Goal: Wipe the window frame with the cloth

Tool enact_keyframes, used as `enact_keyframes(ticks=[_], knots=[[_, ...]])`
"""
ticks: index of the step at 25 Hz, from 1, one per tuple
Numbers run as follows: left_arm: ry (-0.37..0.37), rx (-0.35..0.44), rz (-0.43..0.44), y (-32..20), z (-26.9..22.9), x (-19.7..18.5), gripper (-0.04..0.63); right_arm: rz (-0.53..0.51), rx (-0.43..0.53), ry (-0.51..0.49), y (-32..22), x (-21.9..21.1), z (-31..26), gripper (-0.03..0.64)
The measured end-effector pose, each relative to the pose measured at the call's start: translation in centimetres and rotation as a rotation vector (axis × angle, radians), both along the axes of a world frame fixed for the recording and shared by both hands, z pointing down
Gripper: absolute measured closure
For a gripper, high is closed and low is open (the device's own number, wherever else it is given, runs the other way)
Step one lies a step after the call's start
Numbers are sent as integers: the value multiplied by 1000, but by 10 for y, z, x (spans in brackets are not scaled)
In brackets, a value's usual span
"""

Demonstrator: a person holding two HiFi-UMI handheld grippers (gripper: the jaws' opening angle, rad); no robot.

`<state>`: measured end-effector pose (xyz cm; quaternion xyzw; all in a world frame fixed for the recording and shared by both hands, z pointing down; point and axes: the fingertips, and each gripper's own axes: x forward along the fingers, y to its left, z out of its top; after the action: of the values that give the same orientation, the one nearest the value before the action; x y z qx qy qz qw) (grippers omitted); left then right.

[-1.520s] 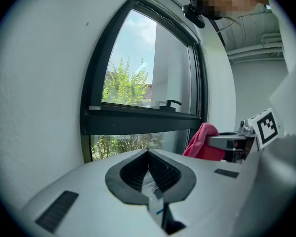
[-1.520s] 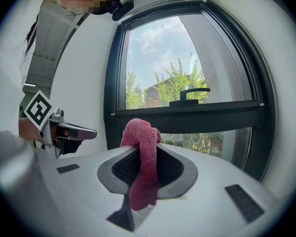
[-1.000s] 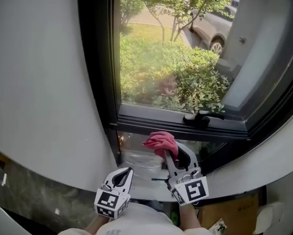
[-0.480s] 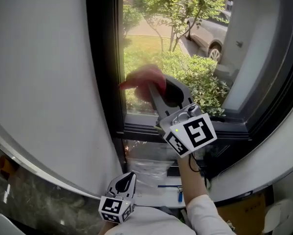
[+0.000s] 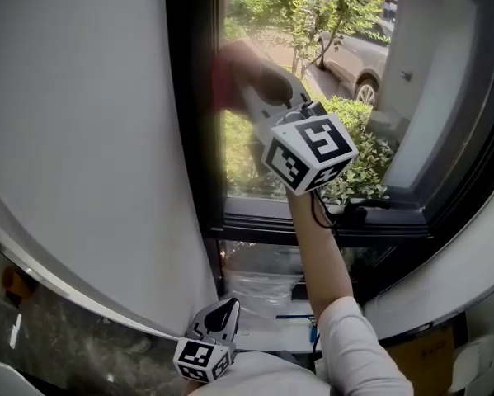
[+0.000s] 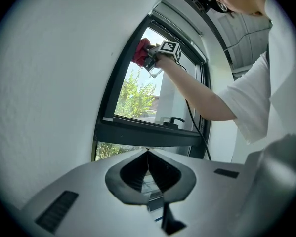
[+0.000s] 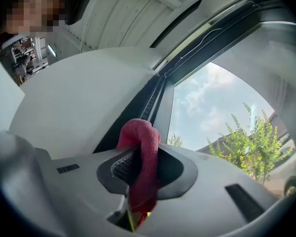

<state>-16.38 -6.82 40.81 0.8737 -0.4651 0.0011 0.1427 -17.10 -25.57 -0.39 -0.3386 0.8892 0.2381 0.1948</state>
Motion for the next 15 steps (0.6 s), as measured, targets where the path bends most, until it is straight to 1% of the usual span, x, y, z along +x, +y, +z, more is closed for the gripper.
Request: enact_keyframes(ticks=[5,9,15], knots=[[20,9,52,4,-2,5,586,25,45,-5,1,-9,-9,539],[21,23,50,4,-5,5,585,30,66,-22,3,-10,-3,543],[24,26,55,3,-5,5,586,51,78,12,3,-13,6,543]])
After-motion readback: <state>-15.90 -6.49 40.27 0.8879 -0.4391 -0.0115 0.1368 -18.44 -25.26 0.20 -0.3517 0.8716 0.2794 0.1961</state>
